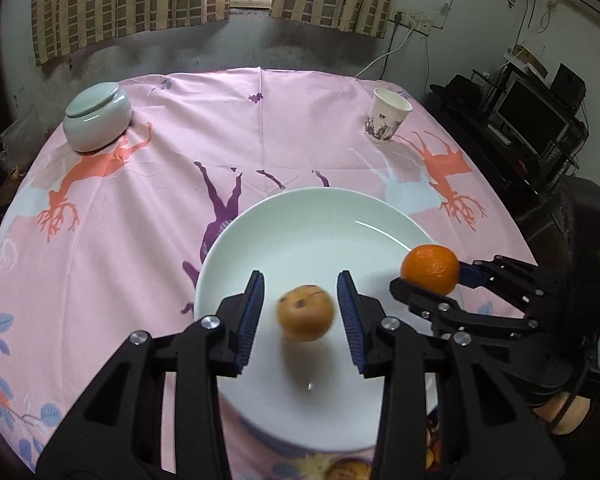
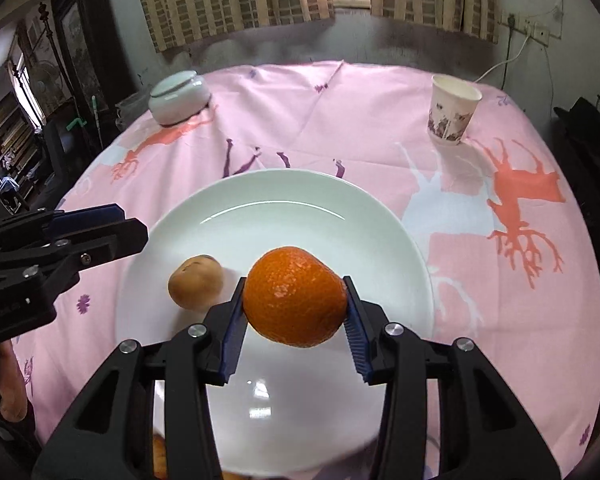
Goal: Organize fruits
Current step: 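Carry both fruits to the white plate and release them there, then grasp the red plum with the right tool while the left tool grasps a dark cherry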
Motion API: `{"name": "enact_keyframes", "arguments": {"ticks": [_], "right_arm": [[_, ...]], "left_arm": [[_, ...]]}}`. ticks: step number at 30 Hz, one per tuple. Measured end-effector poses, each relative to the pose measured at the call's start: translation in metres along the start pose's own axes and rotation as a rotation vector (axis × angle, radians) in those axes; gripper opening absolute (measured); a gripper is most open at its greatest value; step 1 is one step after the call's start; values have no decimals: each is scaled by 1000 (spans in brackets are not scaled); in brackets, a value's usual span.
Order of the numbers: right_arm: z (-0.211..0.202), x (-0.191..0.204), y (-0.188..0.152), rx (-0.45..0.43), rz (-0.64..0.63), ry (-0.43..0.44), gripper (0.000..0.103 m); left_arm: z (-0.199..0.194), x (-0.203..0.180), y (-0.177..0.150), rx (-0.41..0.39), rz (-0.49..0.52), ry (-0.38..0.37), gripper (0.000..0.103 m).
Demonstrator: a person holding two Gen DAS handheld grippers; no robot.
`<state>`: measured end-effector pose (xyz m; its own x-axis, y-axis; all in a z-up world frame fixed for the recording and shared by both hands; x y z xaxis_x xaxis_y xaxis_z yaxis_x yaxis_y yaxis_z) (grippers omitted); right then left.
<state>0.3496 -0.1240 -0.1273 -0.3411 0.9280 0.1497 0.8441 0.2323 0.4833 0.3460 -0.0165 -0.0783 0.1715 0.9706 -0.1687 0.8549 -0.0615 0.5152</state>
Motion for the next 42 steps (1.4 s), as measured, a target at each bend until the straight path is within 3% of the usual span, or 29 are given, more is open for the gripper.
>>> {"name": "enact_keyframes", "arguments": {"ticks": [2, 7, 9, 10, 15, 17, 20, 22, 23, 24, 29, 31, 35, 37, 38, 42], "right_arm": [[24, -4, 4, 46, -4, -11, 45], [32, -12, 17, 51, 2, -5, 47], [34, -14, 21, 52, -27, -60, 61], [33, -15, 22, 54, -27, -70, 62], [-11, -6, 23, -20, -65, -101, 65], [-42, 3, 9, -57, -89, -107, 71], [-87, 20, -36, -93, -107, -69, 73], [-105, 29, -74, -95, -111, -66, 85], [-112, 32, -99, -98, -107, -77, 98], [-118, 33, -120, -109, -102, -86, 99], [-131, 18, -211, -118, -2, -209, 99], [-132, 9, -231, -117, 64, -221, 99], [-121, -4, -244, -92, 116, -213, 99], [-116, 2, -244, -90, 116, -171, 87], [-113, 6, -244, -89, 111, -150, 76], [-98, 10, -242, -62, 111, -126, 63]], "left_arm": [[23, 4, 7, 37, -11, 6, 38], [38, 9, 12, 44, -18, -9, 38], [32, 8, 13, 35, -23, -23, 46], [26, 8, 13, 22, -26, -22, 60], [-20, 4, -1, -39, -17, -13, 75], [-41, 4, -16, -72, -2, 25, 91], [-74, 8, -51, -130, 11, 68, 101], [-88, 12, -81, -155, 2, 95, 101], [-93, 15, -97, -156, -9, 110, 101], [-96, 18, -114, -160, -22, 112, 101], [-97, 39, -194, -106, -138, 70, 101], [-93, 48, -218, -88, -185, 54, 101], [-84, 56, -243, -34, -185, 95, 101], [-85, 56, -249, -24, -175, 105, 101], [-86, 55, -251, -26, -166, 104, 101], [-89, 54, -256, -17, -147, 116, 101]]}}
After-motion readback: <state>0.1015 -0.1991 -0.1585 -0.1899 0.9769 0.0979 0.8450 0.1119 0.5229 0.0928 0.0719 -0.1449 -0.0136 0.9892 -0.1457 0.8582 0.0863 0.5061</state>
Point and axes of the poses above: each gripper's, at about its wrist camera, not at the fingertips, and z roughly the way its jaws point, x to its left, y to its top, the point moved 10 cm from there along z, roughly the way its jaws point, and after that the axes turned 6 degrees about x, right-handed, at the moved point
